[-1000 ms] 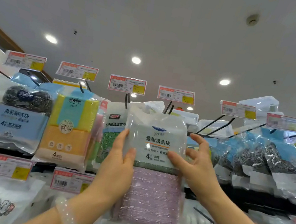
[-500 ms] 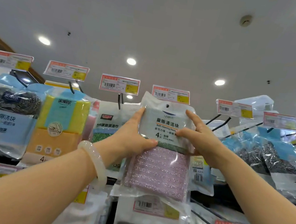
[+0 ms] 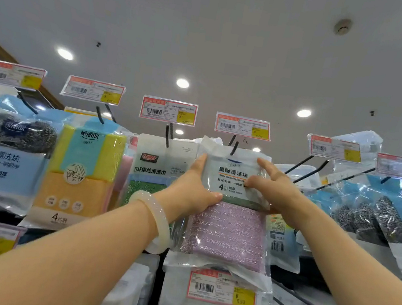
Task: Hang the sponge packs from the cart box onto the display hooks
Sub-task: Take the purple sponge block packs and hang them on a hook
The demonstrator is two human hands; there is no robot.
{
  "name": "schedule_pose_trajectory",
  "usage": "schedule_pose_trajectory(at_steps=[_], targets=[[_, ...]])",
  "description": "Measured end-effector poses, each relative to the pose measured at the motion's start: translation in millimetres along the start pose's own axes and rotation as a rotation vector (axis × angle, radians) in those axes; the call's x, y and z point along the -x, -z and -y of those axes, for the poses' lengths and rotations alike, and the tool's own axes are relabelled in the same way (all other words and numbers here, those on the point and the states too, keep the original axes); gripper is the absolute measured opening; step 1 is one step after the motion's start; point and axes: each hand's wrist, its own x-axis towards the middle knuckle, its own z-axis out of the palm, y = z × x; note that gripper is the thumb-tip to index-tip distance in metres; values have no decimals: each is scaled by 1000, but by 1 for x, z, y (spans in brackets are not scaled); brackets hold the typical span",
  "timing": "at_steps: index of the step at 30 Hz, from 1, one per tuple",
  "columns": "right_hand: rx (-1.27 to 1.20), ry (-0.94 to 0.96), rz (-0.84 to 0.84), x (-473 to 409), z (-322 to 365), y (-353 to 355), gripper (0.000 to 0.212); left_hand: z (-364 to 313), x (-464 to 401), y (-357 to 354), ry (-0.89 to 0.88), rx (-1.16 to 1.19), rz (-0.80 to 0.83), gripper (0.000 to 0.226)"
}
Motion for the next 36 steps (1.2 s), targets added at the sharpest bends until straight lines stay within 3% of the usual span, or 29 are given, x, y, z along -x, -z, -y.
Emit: schedule_pose_trajectory(at_steps=[9,14,16,18,22,26,29,32,36], targets=[[302,67,-144,-26,-30,-37,59,33,-18,-26,67,-231,-130,69],[577,-32,120,-4,-52,-39,103,45,-8,-37,150,-344,3,69],[729,-79,214,7,-61,-39,97,48,-3,-38,211,-448,125,58],[809,-88,276,15,-64,-42,74,49,1,-38,251,-543,225,48],[843,-16,249,31,-49,-50,60,40,16,-31,212,-507,174,33],[773,105,201,58,-26,-61,59,32,53,-14,96,-467,67,54],[757,258,219,84,-8,-80,59,35,92,8,38,-592,-11,68],[687,384,270,111,8,-114,60,45,136,38,84,-789,-94,71],[559,495,442,158,27,-186,59,75,211,91,285,-966,-95,68]])
